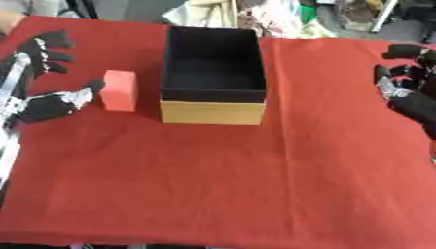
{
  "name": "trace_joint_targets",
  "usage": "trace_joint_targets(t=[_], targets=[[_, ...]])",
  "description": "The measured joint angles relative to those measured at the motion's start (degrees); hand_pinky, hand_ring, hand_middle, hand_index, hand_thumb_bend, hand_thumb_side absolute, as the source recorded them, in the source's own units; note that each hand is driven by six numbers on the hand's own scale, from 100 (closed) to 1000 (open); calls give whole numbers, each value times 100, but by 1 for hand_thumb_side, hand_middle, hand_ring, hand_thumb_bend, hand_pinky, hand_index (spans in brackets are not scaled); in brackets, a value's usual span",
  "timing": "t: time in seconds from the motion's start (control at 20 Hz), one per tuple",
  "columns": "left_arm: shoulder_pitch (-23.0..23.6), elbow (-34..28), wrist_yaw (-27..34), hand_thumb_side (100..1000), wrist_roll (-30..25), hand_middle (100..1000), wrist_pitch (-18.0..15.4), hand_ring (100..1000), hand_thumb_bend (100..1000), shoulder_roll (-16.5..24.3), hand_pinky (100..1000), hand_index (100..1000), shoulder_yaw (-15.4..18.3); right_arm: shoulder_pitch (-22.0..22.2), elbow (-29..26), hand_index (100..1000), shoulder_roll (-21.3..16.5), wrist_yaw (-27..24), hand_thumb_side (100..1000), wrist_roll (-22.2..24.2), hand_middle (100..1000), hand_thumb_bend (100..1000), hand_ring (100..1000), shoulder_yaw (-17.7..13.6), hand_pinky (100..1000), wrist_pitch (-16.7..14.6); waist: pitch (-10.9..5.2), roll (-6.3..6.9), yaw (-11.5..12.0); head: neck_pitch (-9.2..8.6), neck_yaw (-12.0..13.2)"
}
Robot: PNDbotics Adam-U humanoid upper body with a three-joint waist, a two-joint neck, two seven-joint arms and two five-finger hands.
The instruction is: Pick up objects on the table and place them in the box.
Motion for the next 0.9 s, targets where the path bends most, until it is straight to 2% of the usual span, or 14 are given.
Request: trace_joint_targets(t=[0.3,0.65,0.9], targets=[[-640,403,-502,151,-505,775,-315,765,555,820,764,879,-629,36,9,764,-6,3,100,15,687,201,546,3,428,-2,-33,100,-60,0,-4],[-1704,1404,-1120,120,-1181,774,-700,769,545,1845,774,871,-1673,44,36,764,-16,5,100,77,687,201,545,64,428,6,-51,132,-212,-1,69],[-2276,2153,-1414,119,-1645,773,-736,770,547,1794,773,873,-2042,29,38,764,-16,5,100,104,686,199,545,79,428,11,-52,129,-226,-1,88]])
